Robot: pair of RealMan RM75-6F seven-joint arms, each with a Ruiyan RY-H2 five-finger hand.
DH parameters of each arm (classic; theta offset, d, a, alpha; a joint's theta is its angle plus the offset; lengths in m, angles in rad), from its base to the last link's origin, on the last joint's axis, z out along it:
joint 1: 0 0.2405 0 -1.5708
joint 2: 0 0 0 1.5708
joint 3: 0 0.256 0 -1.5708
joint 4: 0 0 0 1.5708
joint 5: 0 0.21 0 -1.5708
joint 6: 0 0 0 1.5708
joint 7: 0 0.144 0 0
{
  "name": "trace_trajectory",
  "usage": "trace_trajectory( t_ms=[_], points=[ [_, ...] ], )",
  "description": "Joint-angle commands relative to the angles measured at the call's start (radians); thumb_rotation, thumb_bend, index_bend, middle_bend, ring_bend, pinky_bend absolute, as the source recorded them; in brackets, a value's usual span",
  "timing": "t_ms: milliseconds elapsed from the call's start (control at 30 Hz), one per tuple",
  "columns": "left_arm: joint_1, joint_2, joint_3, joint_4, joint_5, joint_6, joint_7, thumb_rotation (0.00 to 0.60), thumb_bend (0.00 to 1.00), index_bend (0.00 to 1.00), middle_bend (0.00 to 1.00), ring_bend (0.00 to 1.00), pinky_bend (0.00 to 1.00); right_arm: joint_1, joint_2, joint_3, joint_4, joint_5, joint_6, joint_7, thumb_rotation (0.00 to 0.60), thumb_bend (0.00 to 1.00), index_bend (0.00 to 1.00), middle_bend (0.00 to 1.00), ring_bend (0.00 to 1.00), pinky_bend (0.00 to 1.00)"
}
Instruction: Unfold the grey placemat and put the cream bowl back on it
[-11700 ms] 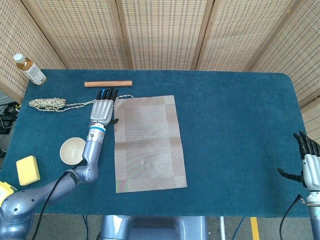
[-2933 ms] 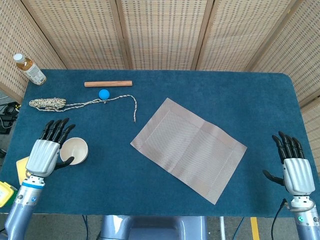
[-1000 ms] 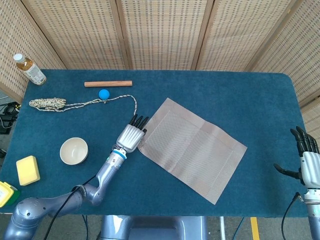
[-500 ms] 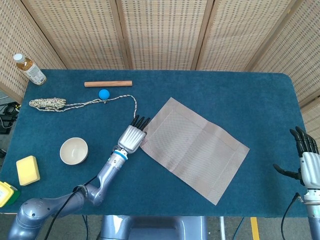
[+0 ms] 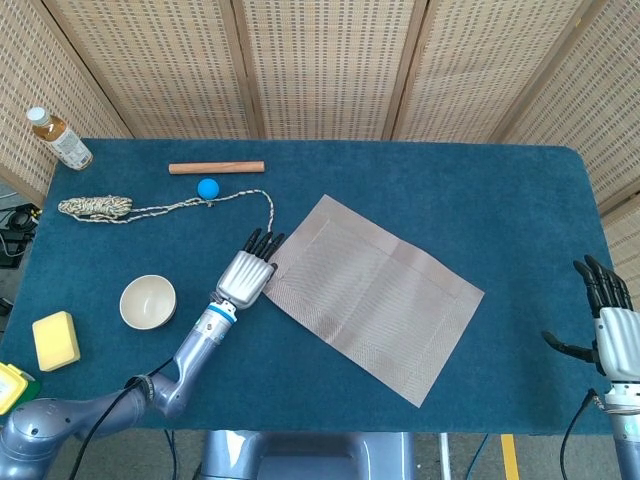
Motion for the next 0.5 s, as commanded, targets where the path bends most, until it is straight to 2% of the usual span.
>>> trace_trajectory(
  t_ms=[33,200,333,500],
  points=[
    [0.035,0.042,0.019,-0.063,0.007,0.031,0.002,0.600,0.58,0.68,0.00,0.00,0.00,-0.001,0.001,-0.002,-0.003,-0.004,0.003,-0.004,0.600,0.20,0.00,0.00,0.00,0.00],
    [0.090,0.125,0.062,-0.202,0.028,0.074,0.008,0.600,0.58,0.70,0.00,0.00,0.00,-0.007,0.004,-0.008,-0.018,-0.021,0.020,-0.021,0.600,0.20,0.00,0.00,0.00,0.00],
    [0.141,0.225,0.139,-0.371,0.072,0.096,0.011,0.600,0.58,0.70,0.00,0.00,0.00,-0.015,0.004,-0.021,-0.041,-0.050,0.044,-0.056,0.600,0.20,0.00,0.00,0.00,0.00],
    [0.156,0.278,0.177,-0.460,0.099,0.098,0.041,0.600,0.58,0.70,0.00,0.00,0.00,-0.018,0.006,-0.027,-0.054,-0.060,0.051,-0.074,0.600,0.20,0.00,0.00,0.00,0.00]
  ],
)
